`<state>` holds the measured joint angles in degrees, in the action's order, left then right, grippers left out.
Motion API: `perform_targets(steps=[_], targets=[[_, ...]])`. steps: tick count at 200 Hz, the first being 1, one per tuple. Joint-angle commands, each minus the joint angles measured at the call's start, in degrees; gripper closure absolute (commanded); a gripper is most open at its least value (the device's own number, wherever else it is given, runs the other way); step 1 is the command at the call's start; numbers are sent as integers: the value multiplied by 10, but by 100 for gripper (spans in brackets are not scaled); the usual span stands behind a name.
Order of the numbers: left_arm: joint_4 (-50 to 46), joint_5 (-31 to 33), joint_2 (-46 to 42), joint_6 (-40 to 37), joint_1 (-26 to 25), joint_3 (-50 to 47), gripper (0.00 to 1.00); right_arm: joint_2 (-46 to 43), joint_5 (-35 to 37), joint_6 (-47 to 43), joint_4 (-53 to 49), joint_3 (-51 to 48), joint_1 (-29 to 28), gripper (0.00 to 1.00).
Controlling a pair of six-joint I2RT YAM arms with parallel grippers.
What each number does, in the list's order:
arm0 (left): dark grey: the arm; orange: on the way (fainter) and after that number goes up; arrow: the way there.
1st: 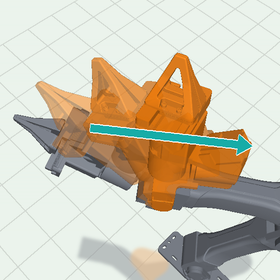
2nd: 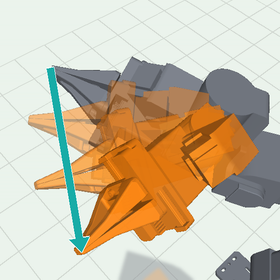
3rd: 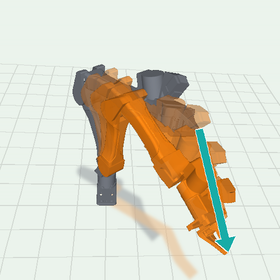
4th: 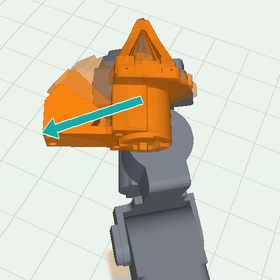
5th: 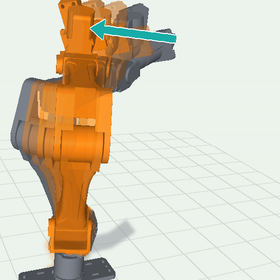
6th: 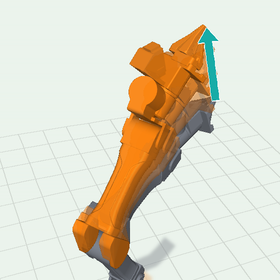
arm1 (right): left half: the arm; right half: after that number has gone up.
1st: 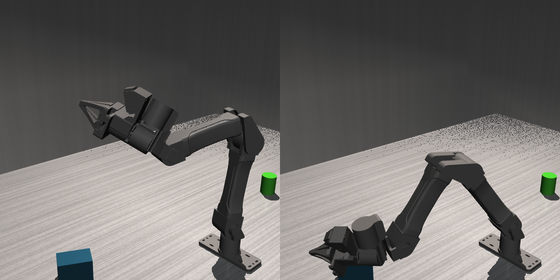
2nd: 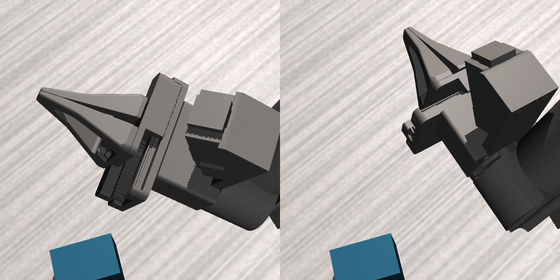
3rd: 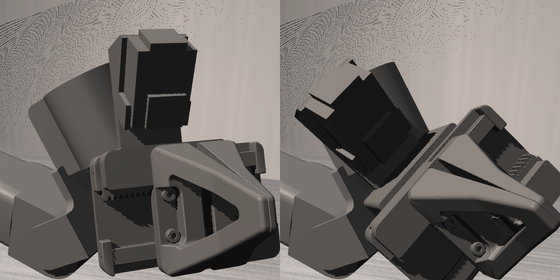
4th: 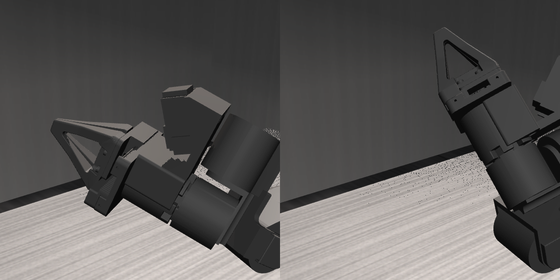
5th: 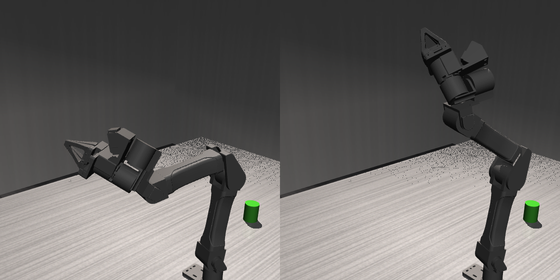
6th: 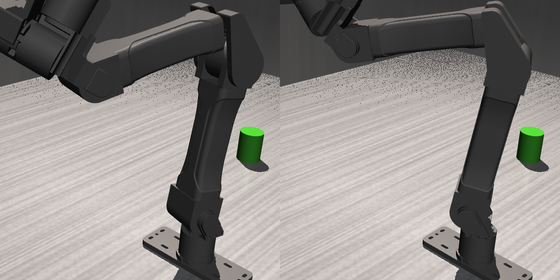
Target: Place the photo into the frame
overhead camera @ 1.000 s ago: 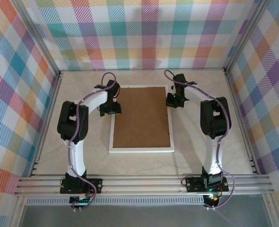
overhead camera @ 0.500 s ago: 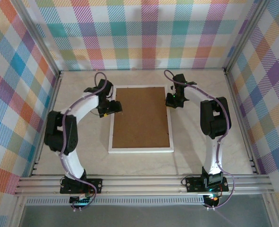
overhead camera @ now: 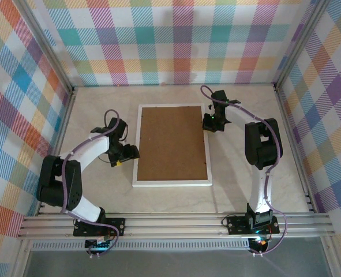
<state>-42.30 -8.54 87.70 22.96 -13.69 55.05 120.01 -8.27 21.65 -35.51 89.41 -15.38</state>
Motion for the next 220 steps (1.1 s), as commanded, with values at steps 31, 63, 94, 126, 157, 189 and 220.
perform_targets(steps=[31, 63, 94, 126, 157, 189, 220], targets=[[2, -3, -9, 7, 1, -32, 25, 17, -12, 6, -31, -20, -10, 90], [4, -4, 0, 7, -1, -35, 25, 18, -11, 6, -30, -20, -10, 90], [2, -6, 2, 8, -4, -44, 25, 21, -13, 8, -26, -21, -10, 90], [9, -10, 2, 11, -10, -51, 25, 18, -13, 9, -25, -23, -10, 90], [29, -19, 12, 15, -19, -50, 26, 19, -16, 8, -22, -27, -10, 91], [48, -25, 25, 24, -32, -44, 26, 17, -15, 5, -26, -28, -10, 91], [47, -21, 44, 24, -42, -43, 26, 16, -15, 5, -25, -28, -10, 91]])
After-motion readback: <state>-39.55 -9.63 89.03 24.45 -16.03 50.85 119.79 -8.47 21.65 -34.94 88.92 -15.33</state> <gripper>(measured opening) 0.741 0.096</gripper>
